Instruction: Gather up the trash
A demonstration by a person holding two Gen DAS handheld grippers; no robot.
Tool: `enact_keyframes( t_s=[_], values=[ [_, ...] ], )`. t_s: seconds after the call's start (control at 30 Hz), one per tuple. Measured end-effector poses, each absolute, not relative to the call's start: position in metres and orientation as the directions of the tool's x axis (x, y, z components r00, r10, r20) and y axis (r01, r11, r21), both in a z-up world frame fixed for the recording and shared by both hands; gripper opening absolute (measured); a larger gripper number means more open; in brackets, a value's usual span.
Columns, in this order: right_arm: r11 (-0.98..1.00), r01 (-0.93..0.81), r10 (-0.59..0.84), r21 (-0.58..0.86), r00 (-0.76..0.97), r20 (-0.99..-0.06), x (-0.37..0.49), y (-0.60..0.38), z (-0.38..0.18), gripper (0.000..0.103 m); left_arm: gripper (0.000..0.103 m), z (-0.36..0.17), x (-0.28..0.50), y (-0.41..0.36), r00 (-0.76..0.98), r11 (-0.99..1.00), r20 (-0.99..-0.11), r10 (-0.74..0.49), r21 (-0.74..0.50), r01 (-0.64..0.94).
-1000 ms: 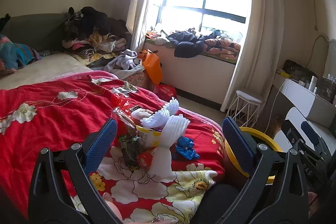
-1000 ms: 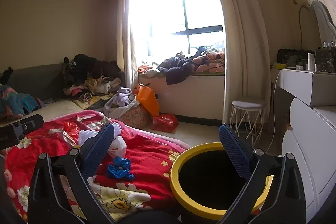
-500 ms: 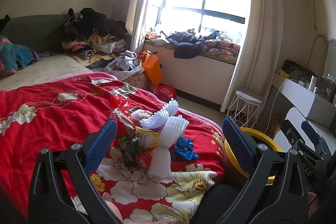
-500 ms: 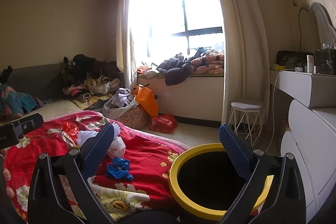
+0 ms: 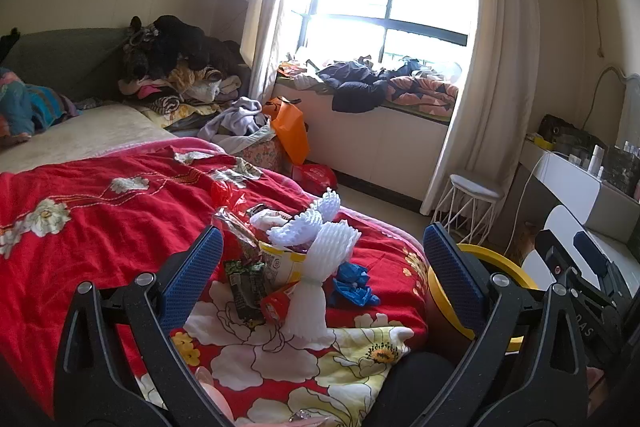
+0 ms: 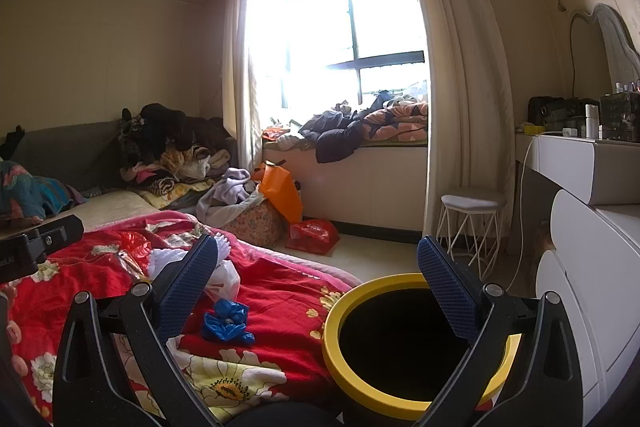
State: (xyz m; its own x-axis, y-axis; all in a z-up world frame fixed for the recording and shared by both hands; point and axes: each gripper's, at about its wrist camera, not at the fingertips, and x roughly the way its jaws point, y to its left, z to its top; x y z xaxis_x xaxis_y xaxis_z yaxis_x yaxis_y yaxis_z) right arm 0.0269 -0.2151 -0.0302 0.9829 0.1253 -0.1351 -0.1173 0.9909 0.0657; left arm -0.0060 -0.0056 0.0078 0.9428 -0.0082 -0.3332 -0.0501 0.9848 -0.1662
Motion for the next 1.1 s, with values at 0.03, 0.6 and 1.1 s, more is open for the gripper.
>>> enact_keyframes(
  t_s=[0.03,0.6,1.1],
  values=[
    [0.991,-0.120,0.128,0.067,0.983,-0.135,0.027,-0.215,-0.030,0.097,0.093,0.008,-0.006,-0.006,0.942,0.985,-0.334,-0.008,-0.165,-0.050],
    [0.984,-0.163,0.174,0.074,0.970,-0.168,0.033,-0.211,-0.035,0.097,0.093,0.007,0.000,0.000,0.936,0.981,-0.350,-0.021,-0.189,-0.048],
    [0.945,-0.324,0.327,0.052,0.918,-0.225,0.055,-0.163,-0.025,0.097,0.093,0.005,0.011,0.053,0.924,0.949,-0.372,0.093,-0.247,-0.195]
  ],
)
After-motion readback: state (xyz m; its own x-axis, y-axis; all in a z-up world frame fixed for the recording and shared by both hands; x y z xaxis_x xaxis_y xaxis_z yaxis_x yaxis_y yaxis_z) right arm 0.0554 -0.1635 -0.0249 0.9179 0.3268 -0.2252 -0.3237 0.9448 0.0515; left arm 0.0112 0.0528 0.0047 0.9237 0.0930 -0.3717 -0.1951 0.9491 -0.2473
